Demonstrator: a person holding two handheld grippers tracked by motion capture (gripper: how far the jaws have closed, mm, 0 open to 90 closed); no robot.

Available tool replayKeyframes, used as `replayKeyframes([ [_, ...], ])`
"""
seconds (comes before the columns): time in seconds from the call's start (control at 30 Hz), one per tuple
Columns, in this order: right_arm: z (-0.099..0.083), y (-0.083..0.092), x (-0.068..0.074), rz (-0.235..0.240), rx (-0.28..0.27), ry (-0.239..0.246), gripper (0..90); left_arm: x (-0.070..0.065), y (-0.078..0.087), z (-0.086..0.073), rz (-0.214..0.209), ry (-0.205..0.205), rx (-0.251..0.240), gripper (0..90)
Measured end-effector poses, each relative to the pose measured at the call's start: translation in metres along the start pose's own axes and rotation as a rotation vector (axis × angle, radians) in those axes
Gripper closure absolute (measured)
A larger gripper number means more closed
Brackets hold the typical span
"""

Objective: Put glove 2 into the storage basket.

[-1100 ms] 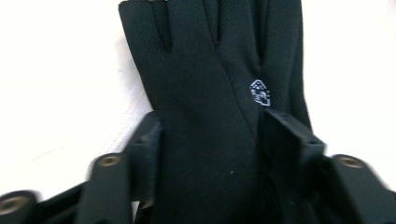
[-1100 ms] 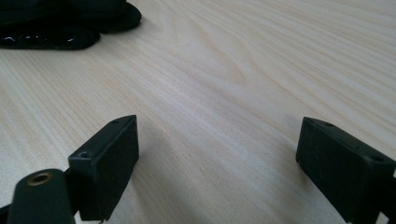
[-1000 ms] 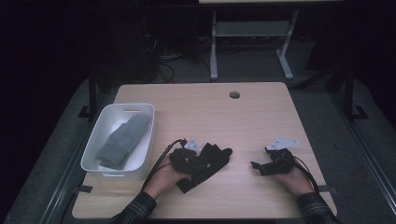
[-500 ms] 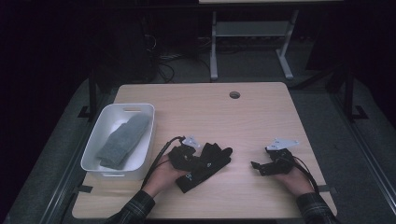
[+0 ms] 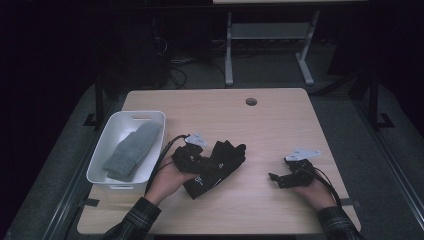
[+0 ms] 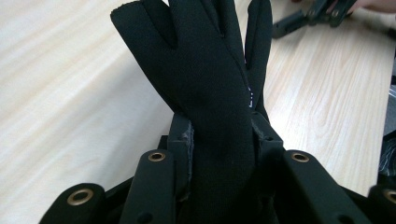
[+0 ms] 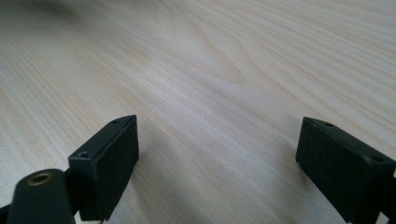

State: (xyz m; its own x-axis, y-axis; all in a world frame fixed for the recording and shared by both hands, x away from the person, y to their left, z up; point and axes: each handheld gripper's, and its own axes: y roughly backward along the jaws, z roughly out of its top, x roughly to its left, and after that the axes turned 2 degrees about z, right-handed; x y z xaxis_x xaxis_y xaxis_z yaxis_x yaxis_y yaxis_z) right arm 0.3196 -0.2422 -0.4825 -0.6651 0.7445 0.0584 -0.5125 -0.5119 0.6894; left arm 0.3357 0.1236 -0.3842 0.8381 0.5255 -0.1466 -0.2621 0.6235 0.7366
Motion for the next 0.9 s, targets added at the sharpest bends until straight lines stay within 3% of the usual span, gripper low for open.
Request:
replayKeyframes([
  [0.43,0.000,0.000,0.000,0.000,-0.002,0.000,12.7,0.028,0.056,0.013,0.061,0.019,-0.008,66.9],
  [0.9,0.000,0.000,0.000,-0.002,-0.001,-0.004,12.7,0.068,0.115,-0.006,0.174,0.099,-0.020,66.9],
])
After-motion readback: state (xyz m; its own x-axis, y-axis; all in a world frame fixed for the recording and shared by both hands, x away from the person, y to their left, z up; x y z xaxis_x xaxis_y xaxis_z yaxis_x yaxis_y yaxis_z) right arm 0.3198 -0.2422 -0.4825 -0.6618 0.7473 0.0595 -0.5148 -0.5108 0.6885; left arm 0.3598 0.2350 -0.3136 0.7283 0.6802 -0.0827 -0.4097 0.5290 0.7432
